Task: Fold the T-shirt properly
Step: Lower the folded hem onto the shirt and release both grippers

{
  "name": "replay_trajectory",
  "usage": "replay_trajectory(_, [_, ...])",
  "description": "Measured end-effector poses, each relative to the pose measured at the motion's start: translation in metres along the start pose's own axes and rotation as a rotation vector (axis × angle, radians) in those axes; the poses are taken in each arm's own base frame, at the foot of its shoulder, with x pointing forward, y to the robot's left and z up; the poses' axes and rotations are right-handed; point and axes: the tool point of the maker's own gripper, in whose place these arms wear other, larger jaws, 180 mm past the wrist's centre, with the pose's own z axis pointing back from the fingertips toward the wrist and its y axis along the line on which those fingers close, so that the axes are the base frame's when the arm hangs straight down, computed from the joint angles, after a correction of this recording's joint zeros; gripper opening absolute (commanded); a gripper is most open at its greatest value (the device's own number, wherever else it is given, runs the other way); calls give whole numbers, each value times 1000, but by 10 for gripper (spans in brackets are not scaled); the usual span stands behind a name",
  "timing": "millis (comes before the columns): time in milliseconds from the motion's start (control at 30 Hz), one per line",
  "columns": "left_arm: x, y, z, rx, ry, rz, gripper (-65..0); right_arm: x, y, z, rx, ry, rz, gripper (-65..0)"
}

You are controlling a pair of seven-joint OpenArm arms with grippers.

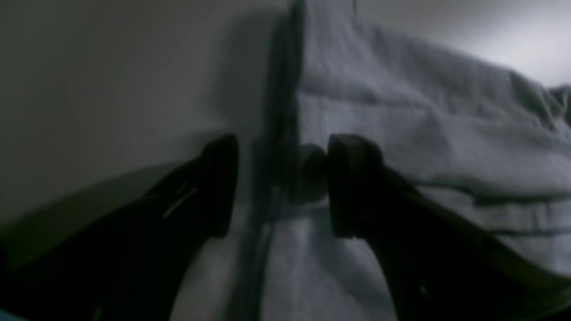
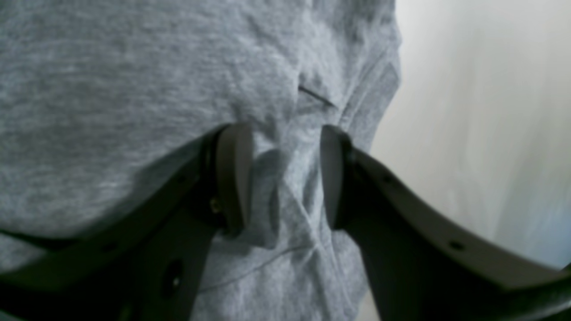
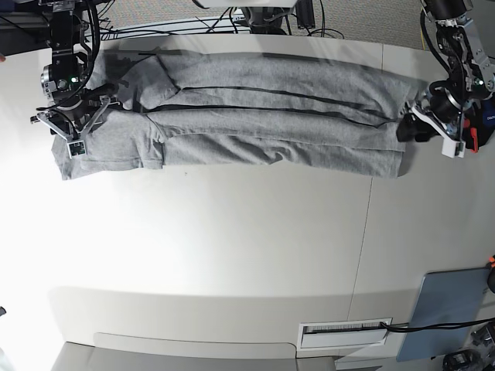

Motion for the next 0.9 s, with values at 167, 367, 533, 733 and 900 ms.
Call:
replay_trajectory(167, [3,-8,-1,-36,-19,34,-321,0,0,0,0,0,0,-403])
replay_trajectory(367, [-9,-2,-12,45,-27,54,-321,0,0,0,0,0,0,-403])
replay_trajectory(533, [-8,6,-12,89,-25,45,-321,-1,0,0,0,4,0,-403])
replay_trajectory(733, [-20,-19,-11,-55,51,7,-322,-1,0,0,0,4,0,-403])
replay_trajectory(900, [-23,-33,-10,-132,53,27,-336,-1,0,0,0,4,0,-403])
